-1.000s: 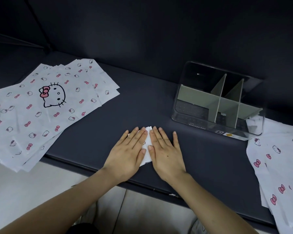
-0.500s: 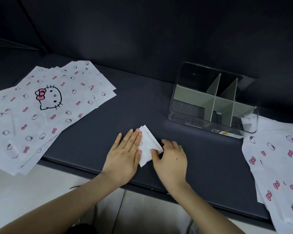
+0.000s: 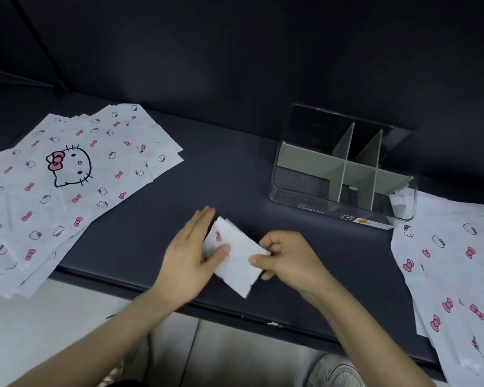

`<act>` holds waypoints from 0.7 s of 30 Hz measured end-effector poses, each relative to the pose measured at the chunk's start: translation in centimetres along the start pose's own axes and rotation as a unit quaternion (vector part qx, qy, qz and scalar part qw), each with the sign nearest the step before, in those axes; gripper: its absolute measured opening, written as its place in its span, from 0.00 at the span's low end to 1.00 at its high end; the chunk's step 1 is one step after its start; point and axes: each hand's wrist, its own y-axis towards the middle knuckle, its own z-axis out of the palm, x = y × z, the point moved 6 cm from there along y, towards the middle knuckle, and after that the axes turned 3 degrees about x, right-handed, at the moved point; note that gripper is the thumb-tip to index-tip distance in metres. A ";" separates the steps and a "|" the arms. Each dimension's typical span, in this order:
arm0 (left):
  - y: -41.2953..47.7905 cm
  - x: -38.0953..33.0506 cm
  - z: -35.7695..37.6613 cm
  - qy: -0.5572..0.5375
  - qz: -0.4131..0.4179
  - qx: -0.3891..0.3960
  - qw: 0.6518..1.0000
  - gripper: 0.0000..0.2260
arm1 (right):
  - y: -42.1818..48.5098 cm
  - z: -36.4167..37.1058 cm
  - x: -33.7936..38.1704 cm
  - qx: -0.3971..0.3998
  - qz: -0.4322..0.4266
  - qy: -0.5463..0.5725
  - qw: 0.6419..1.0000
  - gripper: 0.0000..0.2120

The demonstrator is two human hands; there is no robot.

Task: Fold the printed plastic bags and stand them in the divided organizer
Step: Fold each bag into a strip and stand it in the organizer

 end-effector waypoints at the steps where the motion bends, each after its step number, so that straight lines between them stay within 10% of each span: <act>1: 0.6 -0.4 -0.4 -0.083 -0.053 0.048 0.994 0.31 | -0.4 -0.7 0.3 0.029 -0.009 -0.011 0.999 0.08; 5: 2.7 -3.5 -0.5 -0.330 -0.127 0.187 0.917 0.11 | -2.1 -4.3 1.2 0.062 -0.026 0.003 0.998 0.07; 11: 5.6 -8.2 0.9 -0.387 -0.114 0.093 0.910 0.03 | -3.7 -8.5 -1.2 -0.084 0.020 0.244 0.966 0.10; 16: 9.4 -11.7 3.0 -0.262 -0.062 0.067 0.961 0.04 | -5.5 -12.6 -1.9 -0.245 -0.014 0.268 0.931 0.04; 21: 15.9 -12.2 3.5 0.011 -0.004 -0.055 0.998 0.27 | -7.3 -17.6 -2.4 -0.357 -0.031 0.241 0.902 0.03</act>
